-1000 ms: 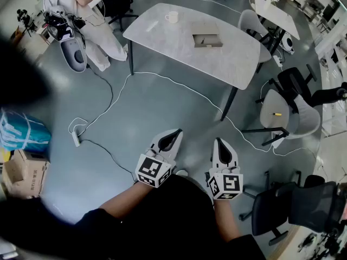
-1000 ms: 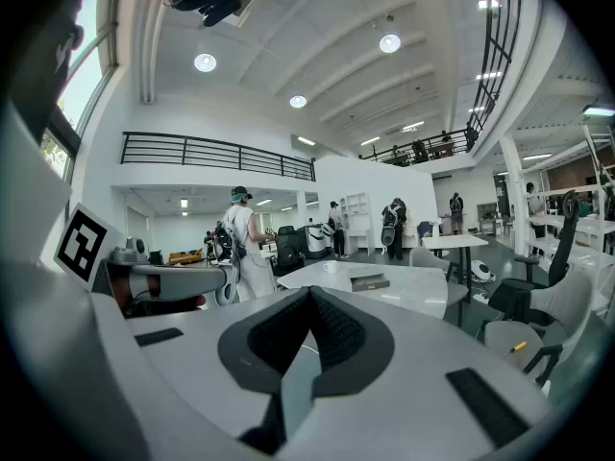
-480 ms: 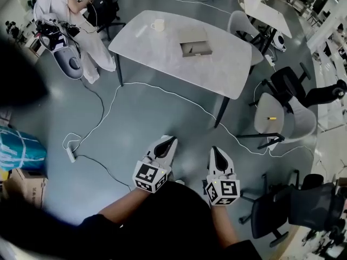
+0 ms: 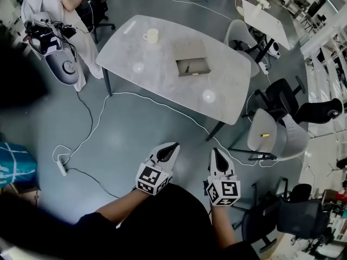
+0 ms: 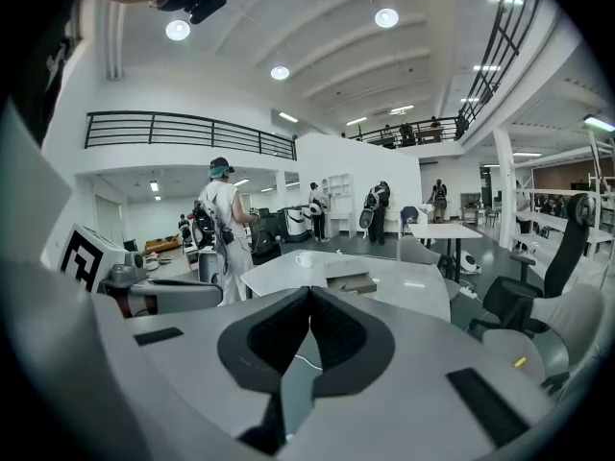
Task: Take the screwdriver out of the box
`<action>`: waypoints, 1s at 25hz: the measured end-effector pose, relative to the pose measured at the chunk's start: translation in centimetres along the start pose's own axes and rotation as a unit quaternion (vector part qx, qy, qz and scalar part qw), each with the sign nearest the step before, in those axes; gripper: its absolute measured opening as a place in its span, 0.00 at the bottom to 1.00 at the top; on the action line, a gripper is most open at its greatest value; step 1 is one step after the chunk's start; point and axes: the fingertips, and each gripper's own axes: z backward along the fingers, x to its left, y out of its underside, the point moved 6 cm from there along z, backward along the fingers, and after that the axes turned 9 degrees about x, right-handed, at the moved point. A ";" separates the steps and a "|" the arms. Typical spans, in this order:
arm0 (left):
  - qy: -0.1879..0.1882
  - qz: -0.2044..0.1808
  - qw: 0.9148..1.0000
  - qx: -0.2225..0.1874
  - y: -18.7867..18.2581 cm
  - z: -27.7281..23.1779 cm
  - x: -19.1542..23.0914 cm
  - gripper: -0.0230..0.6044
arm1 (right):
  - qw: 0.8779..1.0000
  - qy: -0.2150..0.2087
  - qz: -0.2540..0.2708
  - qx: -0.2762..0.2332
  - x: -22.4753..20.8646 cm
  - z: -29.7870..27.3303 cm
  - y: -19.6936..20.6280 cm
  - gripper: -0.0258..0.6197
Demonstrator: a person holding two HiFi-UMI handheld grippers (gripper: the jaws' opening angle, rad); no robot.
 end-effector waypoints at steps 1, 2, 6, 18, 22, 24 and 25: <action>0.003 0.000 1.000 0.001 -0.7 -0.5 1.4 0.06 | 1.000 0.001 0.003 0.000 0.2 -1.5 -1.1 0.06; 0.004 0.000 1.000 0.001 -1.4 -1.0 2.8 0.06 | 1.000 0.000 0.006 0.001 0.5 -3.0 -2.0 0.06; 0.009 0.001 1.000 0.001 -3.8 -2.8 8.4 0.06 | 1.000 0.000 0.009 -0.001 1.6 -8.5 -5.0 0.06; 0.022 -0.008 1.000 0.012 -8.0 -9.4 16.5 0.06 | 1.000 0.001 -0.008 0.016 0.7 -16.1 -8.0 0.06; 0.007 0.005 1.000 0.026 -8.0 -11.5 18.3 0.06 | 1.000 -0.016 -0.013 0.019 0.1 -19.5 -8.4 0.06; -0.002 0.005 0.999 0.035 -8.3 -12.9 19.3 0.06 | 0.999 -0.026 -0.016 0.017 -0.7 -21.3 -9.1 0.06; -0.006 0.005 0.999 0.040 -8.4 -13.6 19.8 0.06 | 0.999 -0.030 -0.017 0.015 -1.2 -22.1 -9.4 0.06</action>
